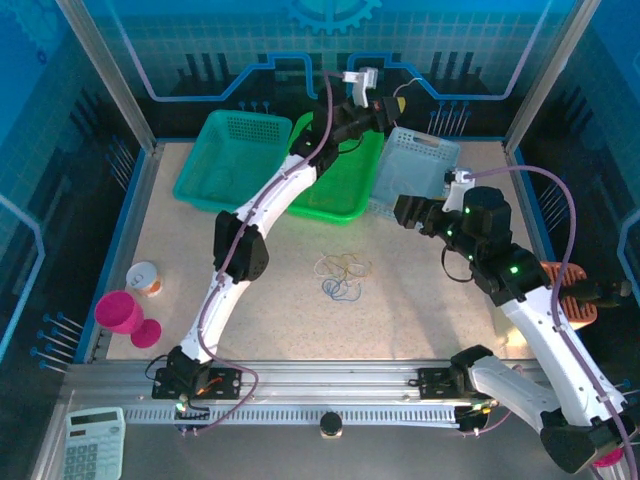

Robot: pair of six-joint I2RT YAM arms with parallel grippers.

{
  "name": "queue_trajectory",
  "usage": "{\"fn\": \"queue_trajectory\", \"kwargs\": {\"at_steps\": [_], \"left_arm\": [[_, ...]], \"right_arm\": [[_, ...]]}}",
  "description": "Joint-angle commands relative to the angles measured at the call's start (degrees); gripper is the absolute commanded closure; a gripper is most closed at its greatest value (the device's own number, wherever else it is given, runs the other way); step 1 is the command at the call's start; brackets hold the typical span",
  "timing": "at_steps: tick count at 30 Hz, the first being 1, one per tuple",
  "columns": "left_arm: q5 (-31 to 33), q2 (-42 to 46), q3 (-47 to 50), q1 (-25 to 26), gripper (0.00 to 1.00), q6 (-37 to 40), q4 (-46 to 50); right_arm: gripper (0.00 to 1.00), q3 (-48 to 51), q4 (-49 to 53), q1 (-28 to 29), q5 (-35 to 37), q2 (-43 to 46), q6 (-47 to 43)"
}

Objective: Untangle the cables

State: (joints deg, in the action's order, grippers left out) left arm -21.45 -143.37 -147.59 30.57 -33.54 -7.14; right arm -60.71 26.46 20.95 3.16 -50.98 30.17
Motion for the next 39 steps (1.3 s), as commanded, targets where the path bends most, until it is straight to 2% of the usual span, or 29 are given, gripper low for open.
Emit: {"fn": "queue_trajectory", "kwargs": {"at_steps": [1, 7, 13, 19, 25, 30, 39], "left_arm": [[0.47, 1.31, -6.51, 1.03, 1.00, -0.16, -1.74], [0.37, 2.64, -8.72, 1.43, 1.00, -5.68, -5.84], [2.53, 5.93, -9.41, 2.47, 1.00, -4.35, -10.72], [6.69, 5.09, -10.91, 2.60, 1.00, -1.12, -15.40], [8.88, 2.13, -13.19, 2.61, 1.00, -3.68, -17.16], [7.92, 3.78, -12.94, 2.98, 1.00, -5.43, -15.18], [1.92, 8.08, -8.56, 3.25, 1.00, -7.75, -11.30]], "right_arm": [[0.11, -2.12, 1.32, -1.46, -2.36, 1.15, -1.03], [0.11, -2.62, 0.98, -2.52, -3.88, 0.88, -1.34], [0.11, -2.92, -0.09, -2.89, -5.05, 0.49, -1.68], [0.11, -2.50, 0.26, -3.51, -4.48, -0.17, -2.35], [0.12, 0.36, -1.20, -4.11, -2.41, -3.31, -2.03], [0.10, 0.66, -6.32, -4.33, 0.03, -8.77, -1.69], [0.09, -8.19, -12.19, -4.61, 1.39, -17.49, -3.32]]}}
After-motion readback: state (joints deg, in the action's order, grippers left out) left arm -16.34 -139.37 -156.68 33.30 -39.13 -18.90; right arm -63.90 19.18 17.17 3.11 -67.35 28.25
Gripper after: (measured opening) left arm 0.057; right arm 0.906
